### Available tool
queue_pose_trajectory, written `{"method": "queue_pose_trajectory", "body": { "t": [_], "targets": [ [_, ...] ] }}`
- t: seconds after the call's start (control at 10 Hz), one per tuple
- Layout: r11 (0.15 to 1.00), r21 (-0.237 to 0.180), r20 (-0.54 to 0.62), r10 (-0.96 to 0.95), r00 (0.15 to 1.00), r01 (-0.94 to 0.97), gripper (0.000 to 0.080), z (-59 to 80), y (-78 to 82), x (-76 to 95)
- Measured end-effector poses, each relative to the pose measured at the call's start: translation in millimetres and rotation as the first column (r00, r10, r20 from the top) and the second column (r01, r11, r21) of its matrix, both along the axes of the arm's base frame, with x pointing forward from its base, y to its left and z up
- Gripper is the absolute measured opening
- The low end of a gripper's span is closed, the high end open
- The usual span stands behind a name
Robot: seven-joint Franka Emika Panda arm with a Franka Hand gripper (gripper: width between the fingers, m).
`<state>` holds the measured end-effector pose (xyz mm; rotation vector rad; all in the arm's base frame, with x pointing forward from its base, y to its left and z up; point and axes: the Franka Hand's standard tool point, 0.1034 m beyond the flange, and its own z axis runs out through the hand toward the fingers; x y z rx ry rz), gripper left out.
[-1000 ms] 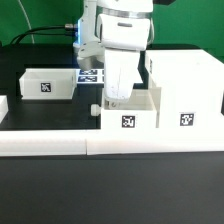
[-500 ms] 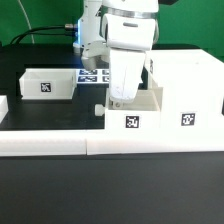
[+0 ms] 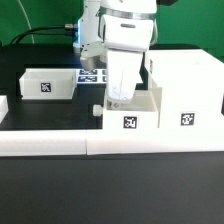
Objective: Assemble drawer
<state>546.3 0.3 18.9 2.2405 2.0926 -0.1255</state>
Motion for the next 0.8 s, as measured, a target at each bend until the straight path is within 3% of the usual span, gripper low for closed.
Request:
{"method": "queue_pose_trajectory", "body": {
  "t": [0.8],
  "targets": [
    [1.000, -0.003, 0.015, 0.003, 1.000, -0.003, 0.0042, -1.8, 2.7, -0.5]
  ]
}}
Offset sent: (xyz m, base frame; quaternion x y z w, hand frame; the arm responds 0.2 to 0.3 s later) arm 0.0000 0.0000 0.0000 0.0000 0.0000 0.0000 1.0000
